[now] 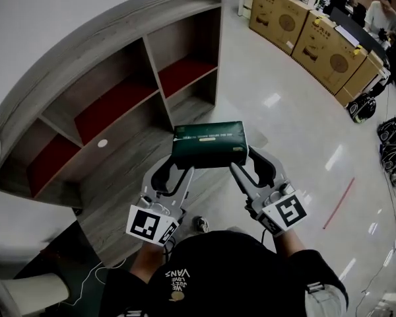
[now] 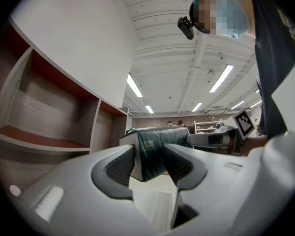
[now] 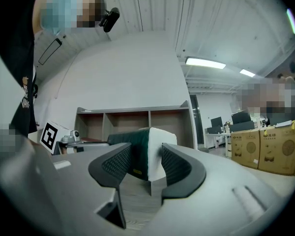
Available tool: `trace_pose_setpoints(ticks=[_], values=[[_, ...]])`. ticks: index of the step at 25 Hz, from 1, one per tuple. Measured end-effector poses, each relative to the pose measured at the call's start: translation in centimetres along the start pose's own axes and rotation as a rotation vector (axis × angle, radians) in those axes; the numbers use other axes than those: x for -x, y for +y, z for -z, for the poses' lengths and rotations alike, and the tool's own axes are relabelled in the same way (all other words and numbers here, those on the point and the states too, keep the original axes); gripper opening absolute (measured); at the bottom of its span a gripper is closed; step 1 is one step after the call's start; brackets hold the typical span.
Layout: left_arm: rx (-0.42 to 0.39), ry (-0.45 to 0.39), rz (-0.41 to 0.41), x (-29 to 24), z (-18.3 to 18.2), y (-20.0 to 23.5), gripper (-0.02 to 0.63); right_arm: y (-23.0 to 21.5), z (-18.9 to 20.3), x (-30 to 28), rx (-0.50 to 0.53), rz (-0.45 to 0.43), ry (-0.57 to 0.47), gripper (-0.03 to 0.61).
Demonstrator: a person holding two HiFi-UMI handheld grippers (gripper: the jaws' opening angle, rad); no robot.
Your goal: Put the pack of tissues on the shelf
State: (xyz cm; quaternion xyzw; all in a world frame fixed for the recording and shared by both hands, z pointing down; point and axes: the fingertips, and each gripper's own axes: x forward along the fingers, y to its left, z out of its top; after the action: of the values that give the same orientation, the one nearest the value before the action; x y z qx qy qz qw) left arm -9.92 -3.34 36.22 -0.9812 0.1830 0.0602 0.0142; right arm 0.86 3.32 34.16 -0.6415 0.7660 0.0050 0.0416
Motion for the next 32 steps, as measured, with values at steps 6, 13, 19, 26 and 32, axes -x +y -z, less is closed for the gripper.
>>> trace_pose_setpoints(ticks=[6, 13, 19, 26, 32], values=[[-0.007, -0.001, 0.028, -1.3, 1.2, 1.3, 0.202, -1.0, 1.2, -1.3, -0.007, 0.034, -0.013, 0.187], [-0.016, 0.011, -0.007, -6.9, 1.2, 3.9, 0.202, -6.3, 0.5, -5.4, -0.004, -0.003, -0.009, 0.186], [-0.026, 0.024, -0.093, -9.5, 2.0, 5.8, 0.202, -9.3, 0.8, -8.8, 0.0, -0.094, -0.001, 0.186], [-0.045, 0.034, -0.206, -12.1, 3.1, 8.2, 0.202, -12.1, 1.1, -12.9, 0.016, -0.214, -0.007, 0.186], [-0.08, 0.052, -0.289, -14.1, 4.1, 9.6, 0.202, -14.4, 2.0, -15.7, 0.023, -0.302, -0.017, 0.187]])
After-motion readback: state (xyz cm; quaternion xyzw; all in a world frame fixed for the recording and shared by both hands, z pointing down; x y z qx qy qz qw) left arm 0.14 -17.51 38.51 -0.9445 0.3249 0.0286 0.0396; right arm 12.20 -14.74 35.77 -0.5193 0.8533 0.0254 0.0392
